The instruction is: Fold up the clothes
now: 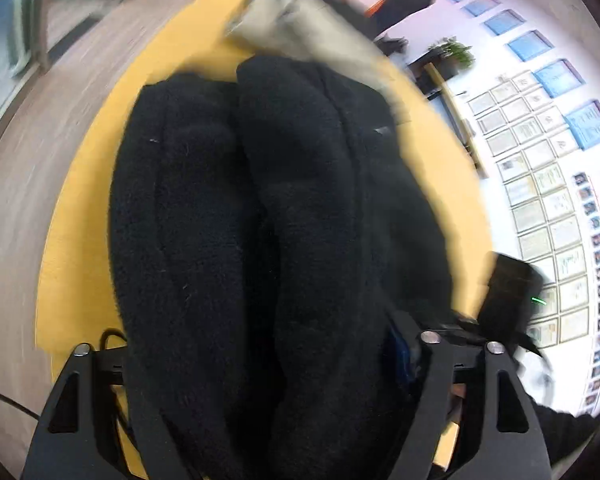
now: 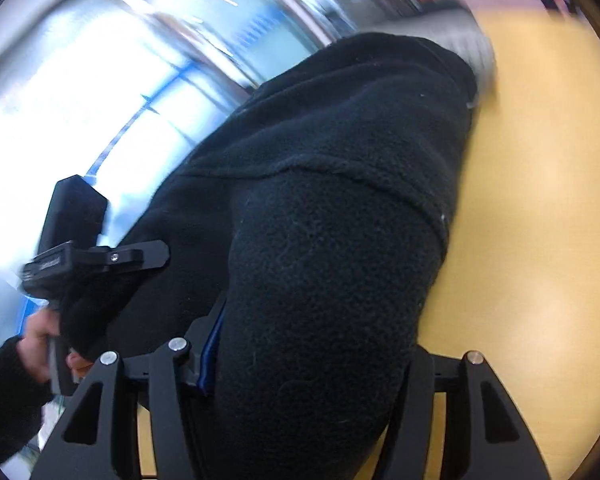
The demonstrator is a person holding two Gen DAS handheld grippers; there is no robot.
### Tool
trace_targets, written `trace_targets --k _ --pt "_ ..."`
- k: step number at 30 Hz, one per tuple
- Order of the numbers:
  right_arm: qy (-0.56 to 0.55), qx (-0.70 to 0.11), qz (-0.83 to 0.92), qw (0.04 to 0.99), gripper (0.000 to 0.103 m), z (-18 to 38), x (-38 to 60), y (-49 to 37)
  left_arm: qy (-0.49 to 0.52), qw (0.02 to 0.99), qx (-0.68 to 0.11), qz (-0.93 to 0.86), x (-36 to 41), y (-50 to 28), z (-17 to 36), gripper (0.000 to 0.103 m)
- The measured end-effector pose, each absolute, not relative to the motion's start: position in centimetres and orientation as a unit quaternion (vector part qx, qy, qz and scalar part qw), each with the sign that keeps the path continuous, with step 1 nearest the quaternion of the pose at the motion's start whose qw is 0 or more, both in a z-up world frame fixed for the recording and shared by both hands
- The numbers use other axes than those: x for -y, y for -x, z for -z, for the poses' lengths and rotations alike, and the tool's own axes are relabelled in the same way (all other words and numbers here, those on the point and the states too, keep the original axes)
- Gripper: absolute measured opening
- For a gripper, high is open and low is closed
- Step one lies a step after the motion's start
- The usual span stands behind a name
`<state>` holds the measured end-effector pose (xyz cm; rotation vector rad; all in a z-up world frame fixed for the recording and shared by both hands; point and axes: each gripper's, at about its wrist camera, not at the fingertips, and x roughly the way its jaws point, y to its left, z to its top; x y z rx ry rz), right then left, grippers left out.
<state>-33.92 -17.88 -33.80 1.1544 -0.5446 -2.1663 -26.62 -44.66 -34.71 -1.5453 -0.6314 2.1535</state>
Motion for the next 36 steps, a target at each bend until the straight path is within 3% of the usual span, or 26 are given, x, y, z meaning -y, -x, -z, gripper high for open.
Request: trace_targets --k 12,17,19,23,27,32,36 --pt "-0.454 0.197 0.829 0.262 0.066 34.1 18.3 30.5 0.530 0.246 0.236 -0.777 49.2 25.4 36.8 0.088" --pt "-0.489 0.152 0.817 0.265 0.074 30.7 16.8 29.2 0.491 0.206 0.215 -0.819 53.2 20.6 30.8 0.089" --pt "-0.497 0.119 0.819 0.262 0.075 28.8 15.7 27.6 0.468 0.185 0.206 -0.839 56.1 18.2 28.4 0.095" --pt "-0.461 0.052 0.850 0.251 0.092 24.4 11.7 22.1 0.390 0.081 0.222 -0.890 64.3 13.0 19.3 0.102" --pt "-0.437 0.050 0.859 0.262 0.092 19.1 10.1 22.2 0.342 -0.014 0.211 -0.915 63.3 7.9 9.7 0.102" --pt "-0.357 0.019 0.875 0.328 0.092 10.6 7.6 16.2 0.254 -0.101 0.178 -0.945 59.6 -0.2 -1.0 0.103" --pt "-0.350 0.015 0.881 0.317 0.092 8.4 5.4 14.6 0.272 -0.139 0.167 -0.937 57.7 -4.7 -4.0 0.103"
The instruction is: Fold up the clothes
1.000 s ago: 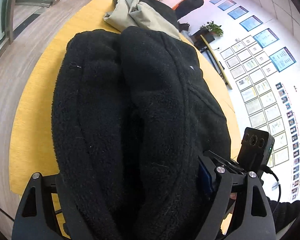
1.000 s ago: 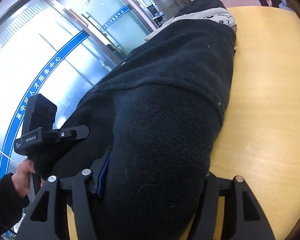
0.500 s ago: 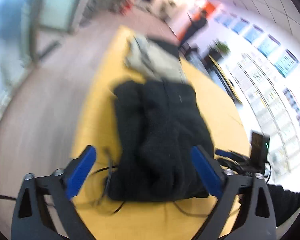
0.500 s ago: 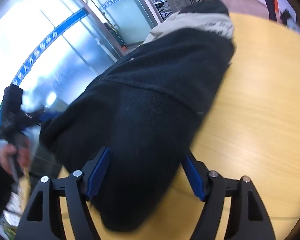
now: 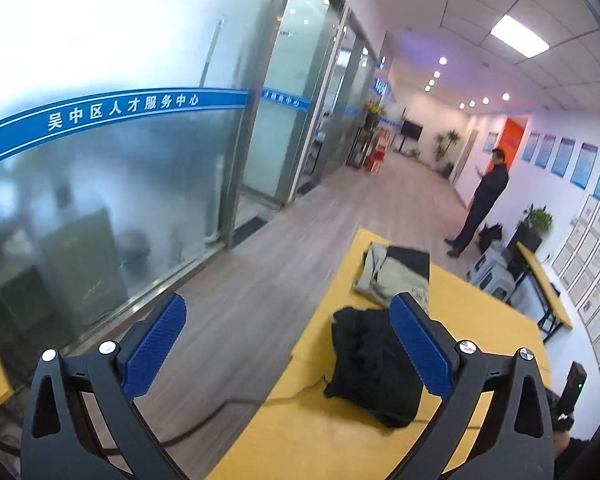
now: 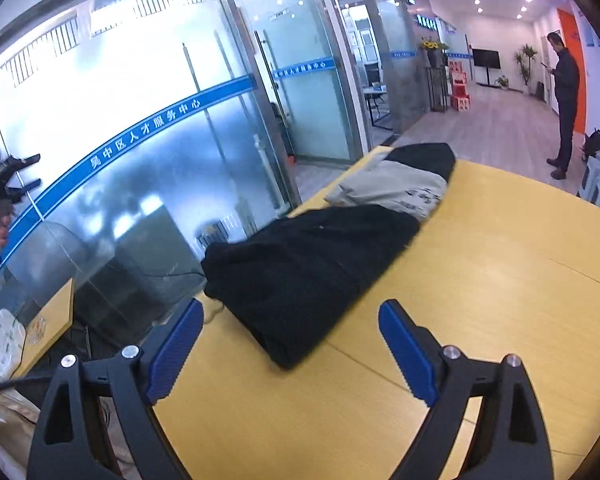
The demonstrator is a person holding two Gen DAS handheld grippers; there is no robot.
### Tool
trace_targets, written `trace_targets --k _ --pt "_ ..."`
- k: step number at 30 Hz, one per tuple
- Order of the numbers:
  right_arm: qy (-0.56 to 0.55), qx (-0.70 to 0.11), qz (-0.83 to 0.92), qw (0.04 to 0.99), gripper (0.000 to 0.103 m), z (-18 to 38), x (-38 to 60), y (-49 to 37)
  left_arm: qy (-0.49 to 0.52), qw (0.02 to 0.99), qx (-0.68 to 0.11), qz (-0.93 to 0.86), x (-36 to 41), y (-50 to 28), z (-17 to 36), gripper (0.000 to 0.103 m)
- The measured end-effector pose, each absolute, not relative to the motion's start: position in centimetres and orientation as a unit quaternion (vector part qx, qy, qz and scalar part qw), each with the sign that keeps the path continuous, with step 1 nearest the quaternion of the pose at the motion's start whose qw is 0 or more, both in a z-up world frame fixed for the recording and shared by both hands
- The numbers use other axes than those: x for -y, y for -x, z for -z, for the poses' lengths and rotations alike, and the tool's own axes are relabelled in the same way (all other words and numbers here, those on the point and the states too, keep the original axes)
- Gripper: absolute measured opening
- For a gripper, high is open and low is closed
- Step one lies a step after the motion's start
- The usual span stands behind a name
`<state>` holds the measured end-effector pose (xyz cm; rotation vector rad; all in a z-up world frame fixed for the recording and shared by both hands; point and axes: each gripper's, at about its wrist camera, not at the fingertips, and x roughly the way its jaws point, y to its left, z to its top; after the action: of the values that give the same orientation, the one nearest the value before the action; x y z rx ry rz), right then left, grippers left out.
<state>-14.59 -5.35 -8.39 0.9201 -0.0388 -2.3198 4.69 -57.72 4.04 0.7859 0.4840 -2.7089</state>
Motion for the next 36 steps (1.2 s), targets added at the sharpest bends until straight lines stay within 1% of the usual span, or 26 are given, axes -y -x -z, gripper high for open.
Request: trace_targets --k 4,6,7,9,11,13,17,19,20,23,25,27,28,30,31,32,33,36 --pt "-0.333 0.033 0.888 0.317 0.092 6.0 3.2 12.4 -0.332 0.124 -0.116 0.928 52.7 -5.1 -3.1 0.103" --pt "-0.322 0.044 0.892 0.315 0.093 4.8 2.9 11.2 -0.323 0.118 -0.089 0.935 50.4 -5.9 -3.3 0.103" --pt "-0.326 0.039 0.894 0.305 0.093 5.1 3.1 11.3 -0.318 0.121 -0.082 0.937 49.6 -6.3 -3.7 0.103" --pt "-0.347 0.041 0.889 0.295 0.093 6.1 3.8 11.8 -0.319 0.135 -0.094 0.934 49.7 -6.7 -3.7 0.103" --pt "-0.360 0.047 0.879 0.309 0.093 8.5 4.8 12.7 -0.315 0.153 -0.112 0.930 49.9 -7.0 -4.7 0.103" --pt "-0.369 0.040 0.873 0.316 0.093 11.6 6.0 13.8 -0.303 0.187 -0.114 0.927 51.1 -8.9 -6.1 0.103" --pt "-0.419 -0.002 0.851 0.316 0.093 17.8 8.5 15.2 -0.250 0.281 -0.100 0.921 54.6 -14.0 -8.7 0.103" --pt "-0.422 -0.029 0.846 0.323 0.093 19.7 10.5 15.1 -0.223 0.341 -0.102 0.907 57.4 -17.0 -10.0 0.103" --pt "-0.421 -0.042 0.844 0.329 0.093 20.2 11.7 15.0 -0.224 0.343 -0.099 0.907 58.6 -17.8 -10.1 0.103" --pt "-0.398 -0.082 0.848 0.340 0.092 21.5 15.4 15.0 -0.274 0.305 -0.088 0.908 59.8 -15.7 -7.1 0.103" --pt "-0.377 -0.104 0.864 0.317 0.092 22.3 16.6 15.3 -0.307 0.272 -0.084 0.908 60.1 -13.7 -4.6 0.103" --pt "-0.393 -0.132 0.864 0.286 0.091 24.3 17.7 16.6 -0.331 0.196 -0.108 0.917 59.2 -10.5 -0.5 0.103" --pt "-0.411 -0.143 0.854 0.286 0.086 25.6 18.6 17.4 -0.356 0.162 -0.119 0.913 58.6 -8.5 2.0 0.103" --pt "-0.436 -0.155 0.833 0.305 0.084 27.4 20.8 18.2 -0.386 0.105 -0.142 0.905 57.4 -5.0 5.9 0.103" --pt "-0.437 -0.159 0.828 0.312 0.086 27.8 22.2 18.4 -0.394 0.081 -0.153 0.903 56.9 -3.6 7.4 0.103" --pt "-0.439 -0.161 0.825 0.316 0.090 28.2 23.4 18.5 -0.401 0.057 -0.164 0.899 56.3 -2.2 8.9 0.103" --pt "-0.445 -0.151 0.826 0.311 0.092 28.6 24.2 18.7 -0.408 0.034 -0.175 0.896 55.7 -0.9 10.3 0.103" --pt "-0.463 -0.086 0.838 0.276 0.097 29.6 26.0 19.2 -0.406 0.005 -0.173 0.898 54.9 2.2 12.2 0.103"
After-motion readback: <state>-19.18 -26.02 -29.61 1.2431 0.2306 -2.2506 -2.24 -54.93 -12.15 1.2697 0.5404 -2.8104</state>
